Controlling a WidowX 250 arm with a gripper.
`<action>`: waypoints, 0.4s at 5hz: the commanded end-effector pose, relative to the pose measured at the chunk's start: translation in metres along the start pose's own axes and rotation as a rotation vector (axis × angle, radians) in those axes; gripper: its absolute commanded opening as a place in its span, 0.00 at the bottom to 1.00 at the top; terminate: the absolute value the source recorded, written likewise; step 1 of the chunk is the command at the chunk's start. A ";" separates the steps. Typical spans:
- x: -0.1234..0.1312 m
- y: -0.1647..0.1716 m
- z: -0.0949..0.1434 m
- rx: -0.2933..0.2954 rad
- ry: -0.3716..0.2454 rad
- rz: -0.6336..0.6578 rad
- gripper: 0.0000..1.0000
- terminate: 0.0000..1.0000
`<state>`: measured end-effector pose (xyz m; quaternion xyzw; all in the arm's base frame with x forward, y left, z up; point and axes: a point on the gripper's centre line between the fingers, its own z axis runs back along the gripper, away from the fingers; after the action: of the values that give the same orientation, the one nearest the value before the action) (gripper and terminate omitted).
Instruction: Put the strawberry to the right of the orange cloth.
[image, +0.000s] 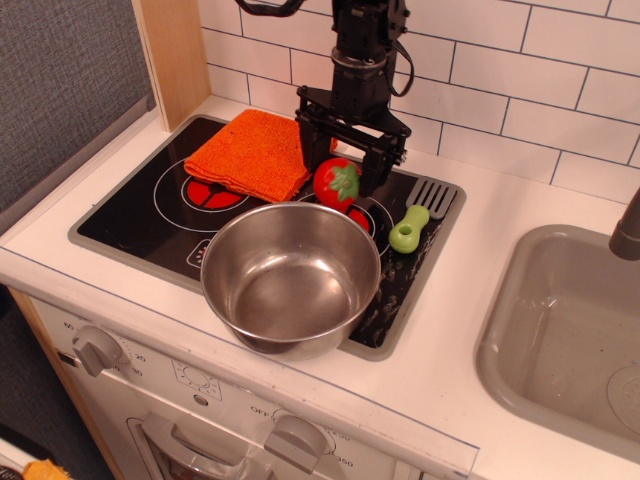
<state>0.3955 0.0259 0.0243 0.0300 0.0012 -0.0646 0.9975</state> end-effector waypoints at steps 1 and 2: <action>-0.017 0.006 0.076 -0.041 -0.132 -0.009 1.00 0.00; -0.022 0.007 0.084 -0.057 -0.141 -0.010 1.00 0.00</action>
<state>0.3761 0.0221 0.0820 -0.0068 -0.0273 -0.0723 0.9970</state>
